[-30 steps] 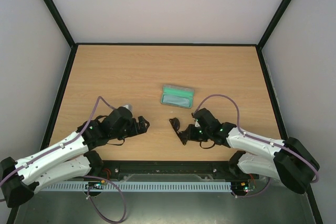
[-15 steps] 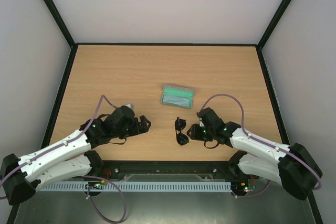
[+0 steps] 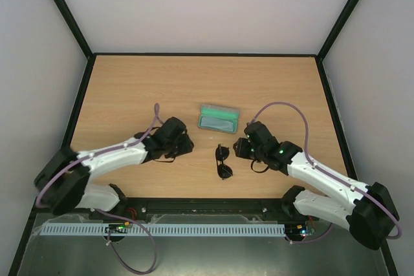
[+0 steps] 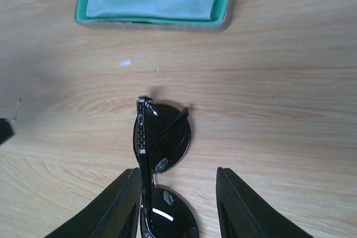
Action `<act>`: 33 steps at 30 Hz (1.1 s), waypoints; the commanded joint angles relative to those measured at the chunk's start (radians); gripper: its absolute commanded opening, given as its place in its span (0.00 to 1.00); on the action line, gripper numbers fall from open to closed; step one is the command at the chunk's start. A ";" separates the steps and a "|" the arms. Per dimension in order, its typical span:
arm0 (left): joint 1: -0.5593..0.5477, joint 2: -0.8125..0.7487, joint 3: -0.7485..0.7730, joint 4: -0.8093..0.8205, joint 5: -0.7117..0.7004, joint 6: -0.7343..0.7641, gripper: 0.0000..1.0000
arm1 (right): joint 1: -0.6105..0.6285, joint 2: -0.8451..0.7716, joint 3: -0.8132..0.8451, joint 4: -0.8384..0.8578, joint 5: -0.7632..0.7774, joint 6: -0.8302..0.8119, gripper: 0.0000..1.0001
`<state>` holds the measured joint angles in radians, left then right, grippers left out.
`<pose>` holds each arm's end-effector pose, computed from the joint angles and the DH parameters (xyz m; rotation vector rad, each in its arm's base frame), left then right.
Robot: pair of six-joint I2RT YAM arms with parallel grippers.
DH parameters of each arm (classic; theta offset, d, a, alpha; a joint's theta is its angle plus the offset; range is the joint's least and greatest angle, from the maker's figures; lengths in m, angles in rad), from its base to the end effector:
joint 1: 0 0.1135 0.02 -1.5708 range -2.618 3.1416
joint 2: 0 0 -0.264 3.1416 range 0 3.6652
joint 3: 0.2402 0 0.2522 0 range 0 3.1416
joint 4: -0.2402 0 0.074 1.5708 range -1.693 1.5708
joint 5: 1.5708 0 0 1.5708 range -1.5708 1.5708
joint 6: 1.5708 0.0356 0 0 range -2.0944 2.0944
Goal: Organize the sunglasses
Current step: Adjust the sunglasses case at the center of the board.
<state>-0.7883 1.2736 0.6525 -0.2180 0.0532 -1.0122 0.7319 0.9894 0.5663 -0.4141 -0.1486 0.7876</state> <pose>0.1749 -0.1786 0.1907 -0.2647 2.5922 -0.8251 0.1424 0.1350 0.2071 -0.0019 2.5872 0.8239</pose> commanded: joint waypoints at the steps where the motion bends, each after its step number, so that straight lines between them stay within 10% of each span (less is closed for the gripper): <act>1: 0.018 0.190 0.095 0.157 0.006 0.021 0.38 | -0.025 0.025 0.056 -0.035 0.081 -0.032 0.39; 33: 0.181 0.841 0.672 0.123 0.005 0.098 0.19 | -0.200 -0.028 0.080 -0.071 -0.155 -0.147 0.38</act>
<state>-0.6117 2.0888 1.3117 -0.0360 0.0433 -0.9264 0.5362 0.9722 0.6258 -0.4450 -0.3016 0.6540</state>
